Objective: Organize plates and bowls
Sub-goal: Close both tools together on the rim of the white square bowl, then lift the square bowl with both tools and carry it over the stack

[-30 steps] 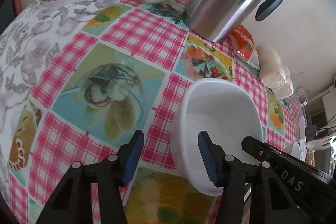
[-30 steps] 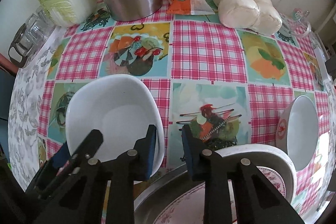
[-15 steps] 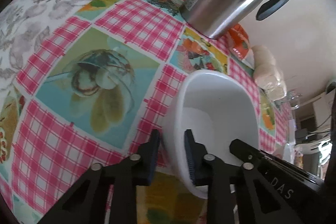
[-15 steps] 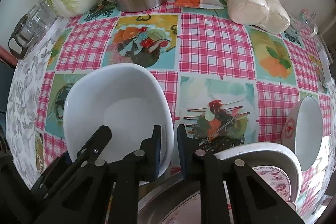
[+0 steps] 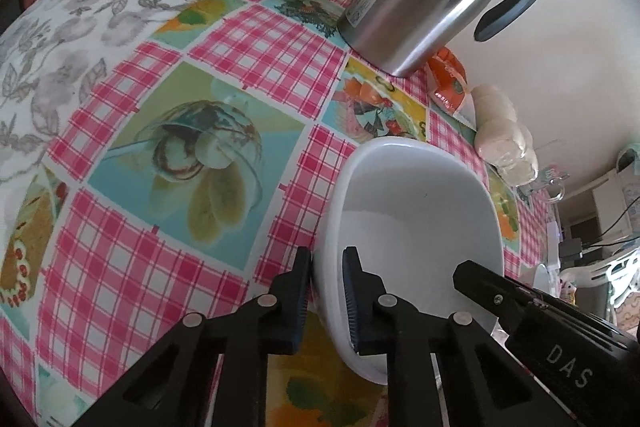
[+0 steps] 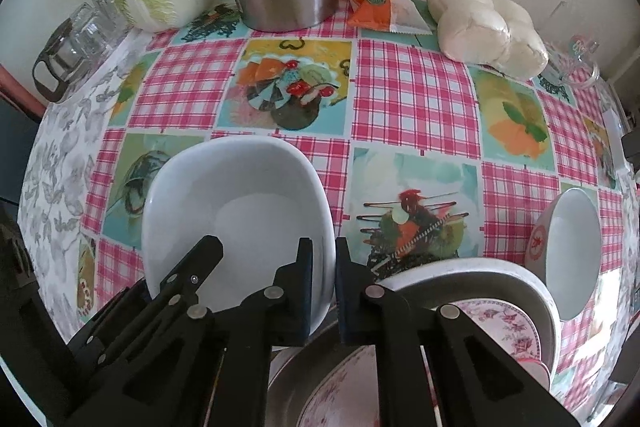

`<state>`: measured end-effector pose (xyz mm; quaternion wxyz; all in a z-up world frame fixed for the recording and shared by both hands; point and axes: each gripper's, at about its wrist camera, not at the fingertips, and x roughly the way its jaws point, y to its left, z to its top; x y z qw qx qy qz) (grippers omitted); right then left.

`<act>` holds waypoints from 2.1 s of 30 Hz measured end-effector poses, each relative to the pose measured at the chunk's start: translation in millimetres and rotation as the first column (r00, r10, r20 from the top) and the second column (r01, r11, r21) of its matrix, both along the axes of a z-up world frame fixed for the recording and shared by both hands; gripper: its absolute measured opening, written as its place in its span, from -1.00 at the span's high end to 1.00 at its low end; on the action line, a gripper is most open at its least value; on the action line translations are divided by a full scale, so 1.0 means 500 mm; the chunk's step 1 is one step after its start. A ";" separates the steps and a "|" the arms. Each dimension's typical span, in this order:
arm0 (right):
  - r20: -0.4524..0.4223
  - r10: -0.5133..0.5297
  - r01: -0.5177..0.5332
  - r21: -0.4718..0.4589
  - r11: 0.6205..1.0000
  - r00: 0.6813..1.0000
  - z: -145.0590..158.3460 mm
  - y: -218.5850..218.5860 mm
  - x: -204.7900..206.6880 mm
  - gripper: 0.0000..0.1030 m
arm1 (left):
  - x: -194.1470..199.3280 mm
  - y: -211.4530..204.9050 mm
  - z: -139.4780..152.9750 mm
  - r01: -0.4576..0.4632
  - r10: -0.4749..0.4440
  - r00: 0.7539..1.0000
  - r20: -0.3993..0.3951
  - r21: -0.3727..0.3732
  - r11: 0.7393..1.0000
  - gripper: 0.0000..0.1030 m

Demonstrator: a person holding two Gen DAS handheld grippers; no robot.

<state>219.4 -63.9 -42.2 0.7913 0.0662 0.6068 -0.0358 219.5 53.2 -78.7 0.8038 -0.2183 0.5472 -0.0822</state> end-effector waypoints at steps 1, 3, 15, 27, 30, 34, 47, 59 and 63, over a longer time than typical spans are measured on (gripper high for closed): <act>0.005 0.003 -0.003 0.000 1.000 1.000 0.006 0.002 -0.002 0.80 | -0.004 0.002 0.008 -0.001 0.001 1.000 0.006 0.004 1.000 0.64; 0.016 0.010 -0.010 0.001 1.000 1.000 0.021 0.006 -0.008 0.80 | -0.011 0.007 0.027 -0.008 0.007 1.000 0.022 0.011 1.000 0.64; 0.097 0.059 -0.061 0.022 0.998 0.994 0.131 0.030 -0.064 0.80 | -0.065 0.025 0.150 -0.052 0.045 0.991 0.125 0.052 0.997 0.65; 0.148 0.050 -0.058 0.051 0.997 0.988 0.209 -0.019 -0.156 0.80 | -0.135 -0.027 0.228 -0.011 0.002 0.982 0.190 0.047 0.999 0.65; 0.159 0.039 -0.050 0.065 0.997 0.987 0.221 -0.040 -0.180 0.79 | -0.152 -0.046 0.245 0.007 -0.020 0.978 0.207 0.065 0.998 0.65; 0.168 0.030 -0.043 0.076 0.996 0.985 0.229 -0.062 -0.204 0.80 | -0.167 -0.070 0.256 0.030 -0.047 0.975 0.216 0.081 0.996 0.64; 0.156 -0.020 0.005 0.099 0.995 0.988 0.230 -0.136 -0.258 0.79 | -0.205 -0.153 0.263 0.105 -0.132 0.967 0.217 0.131 0.986 0.65; 0.142 -0.034 0.023 0.078 0.997 0.989 0.226 -0.190 -0.298 0.79 | -0.235 -0.220 0.253 0.163 -0.192 0.962 0.196 0.155 0.974 0.64; 0.130 -0.045 0.033 0.093 0.995 0.991 0.210 -0.204 -0.308 0.78 | -0.238 -0.232 0.248 0.174 -0.206 0.960 0.190 0.172 0.970 0.65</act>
